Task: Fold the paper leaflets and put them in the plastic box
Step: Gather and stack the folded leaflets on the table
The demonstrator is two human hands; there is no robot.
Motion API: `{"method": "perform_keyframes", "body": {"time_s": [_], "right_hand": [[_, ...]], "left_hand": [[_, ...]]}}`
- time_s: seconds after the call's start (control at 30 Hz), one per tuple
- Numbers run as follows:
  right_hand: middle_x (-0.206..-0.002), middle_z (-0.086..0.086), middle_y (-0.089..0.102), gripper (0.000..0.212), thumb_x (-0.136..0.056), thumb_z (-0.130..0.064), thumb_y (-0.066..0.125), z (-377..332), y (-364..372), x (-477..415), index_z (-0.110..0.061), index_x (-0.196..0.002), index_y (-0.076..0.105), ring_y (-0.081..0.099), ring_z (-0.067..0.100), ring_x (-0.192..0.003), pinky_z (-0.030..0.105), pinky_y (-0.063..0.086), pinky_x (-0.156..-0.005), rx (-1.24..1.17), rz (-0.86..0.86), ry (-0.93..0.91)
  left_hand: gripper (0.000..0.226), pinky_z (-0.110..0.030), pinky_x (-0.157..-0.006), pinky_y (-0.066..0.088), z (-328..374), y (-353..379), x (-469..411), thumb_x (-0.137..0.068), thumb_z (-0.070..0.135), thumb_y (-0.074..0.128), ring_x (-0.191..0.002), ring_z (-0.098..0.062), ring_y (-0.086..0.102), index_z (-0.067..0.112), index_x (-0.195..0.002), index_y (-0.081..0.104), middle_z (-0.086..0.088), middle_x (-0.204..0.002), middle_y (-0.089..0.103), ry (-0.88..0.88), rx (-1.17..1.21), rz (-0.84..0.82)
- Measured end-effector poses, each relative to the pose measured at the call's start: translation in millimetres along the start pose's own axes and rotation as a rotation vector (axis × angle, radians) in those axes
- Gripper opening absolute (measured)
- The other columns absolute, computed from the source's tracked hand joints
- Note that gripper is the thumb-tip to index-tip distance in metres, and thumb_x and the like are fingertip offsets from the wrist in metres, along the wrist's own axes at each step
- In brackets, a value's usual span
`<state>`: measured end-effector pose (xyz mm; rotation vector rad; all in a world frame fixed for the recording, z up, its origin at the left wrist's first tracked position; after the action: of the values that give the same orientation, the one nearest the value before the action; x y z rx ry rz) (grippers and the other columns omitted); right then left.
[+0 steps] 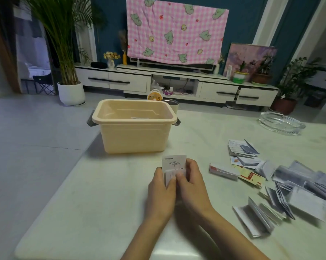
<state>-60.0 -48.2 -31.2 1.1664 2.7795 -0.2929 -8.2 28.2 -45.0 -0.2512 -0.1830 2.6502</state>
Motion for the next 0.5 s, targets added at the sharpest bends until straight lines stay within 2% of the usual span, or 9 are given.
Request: {"method": "perform_keyframes", "body": {"time_s": [0.07,0.1,0.2,0.3,0.37,0.43,0.5], "right_hand": [[-0.1,0.003,0.066,0.023,-0.093,0.002,0.043,0.9,-1.7,0.0,-0.02,-0.095,0.05,0.064,0.015,-0.095,0.024,0.052,-0.083,0.015,-0.023,-0.04],[-0.099,0.002,0.066,0.022,-0.093,0.002,0.044,1.5,-3.4,0.0,-0.019,-0.095,0.049,0.064,0.014,-0.094,0.024,0.051,-0.083,0.018,-0.042,-0.068],[-0.093,-0.006,0.064,0.013,-0.095,-0.002,0.044,8.4,-8.0,0.2,-0.014,-0.097,0.047,0.062,0.002,-0.086,0.022,0.05,-0.079,0.14,-0.085,-0.129],[-0.08,0.0,0.061,0.005,-0.095,-0.006,0.046,21.6,-14.8,0.4,-0.006,-0.09,0.049,0.054,0.007,-0.07,0.03,0.045,-0.069,0.287,-0.043,-0.145],[-0.077,0.0,0.06,0.01,-0.093,-0.006,0.049,18.9,-16.7,-1.0,-0.009,-0.085,0.052,0.052,0.008,-0.067,0.026,0.043,-0.066,0.323,-0.039,-0.15],[-0.077,-0.005,0.061,0.014,-0.093,-0.009,0.051,8.6,-19.6,-2.8,-0.018,-0.082,0.052,0.052,0.004,-0.069,0.024,0.042,-0.066,0.394,-0.115,-0.193],[-0.095,-0.007,0.063,0.01,-0.093,-0.013,0.054,-8.0,-29.5,-8.1,-0.023,-0.095,0.056,0.056,0.002,-0.086,0.021,0.042,-0.078,0.536,-0.213,-0.283]], "left_hand": [[0.005,-0.026,-0.071,0.051,-0.4,-5.4,-3.1,-0.091,0.02,0.055,-0.08,-0.012,0.061,0.016,-0.094,0.053,0.01,-0.085,0.062,0.054,-0.057,-0.006],[0.007,-0.027,-0.071,0.051,-0.5,-6.0,-4.0,-0.091,0.018,0.055,-0.082,-0.013,0.061,0.013,-0.096,0.052,0.009,-0.086,0.062,0.079,-0.064,-0.018],[0.01,-0.013,-0.068,0.047,1.8,-2.1,-2.5,-0.094,0.013,0.05,-0.087,-0.01,0.061,0.015,-0.102,0.044,0.007,-0.095,0.063,0.13,-0.086,-0.09],[0.009,-0.028,-0.076,0.047,-1.2,5.9,0.6,-0.097,0.019,0.043,-0.093,-0.021,0.06,0.02,-0.102,0.036,0.0,-0.104,0.061,0.152,-0.186,-0.151],[0.007,-0.031,-0.074,0.046,-3.5,4.8,-1.3,-0.097,0.022,0.043,-0.089,-0.022,0.06,0.018,-0.1,0.038,-0.001,-0.1,0.062,0.147,-0.195,-0.139],[0.003,-0.028,-0.073,0.045,-5.6,2.1,-3.8,-0.096,0.016,0.047,-0.086,-0.019,0.06,0.016,-0.099,0.046,0.004,-0.091,0.062,0.118,-0.119,-0.1],[0.011,-0.031,-0.079,0.048,-7.6,-0.9,-6.4,-0.094,0.01,0.05,-0.088,-0.018,0.061,0.022,-0.094,0.051,0.011,-0.089,0.061,0.069,-0.042,-0.063]]}}
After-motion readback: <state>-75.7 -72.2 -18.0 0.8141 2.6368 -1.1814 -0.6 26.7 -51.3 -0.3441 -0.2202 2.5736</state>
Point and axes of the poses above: each hand's wrist, its own x-axis away from the middle knuckle, its own y-axis out of the palm, z = x × y, the point moved 4 cm from there along -x, towards the middle knuckle
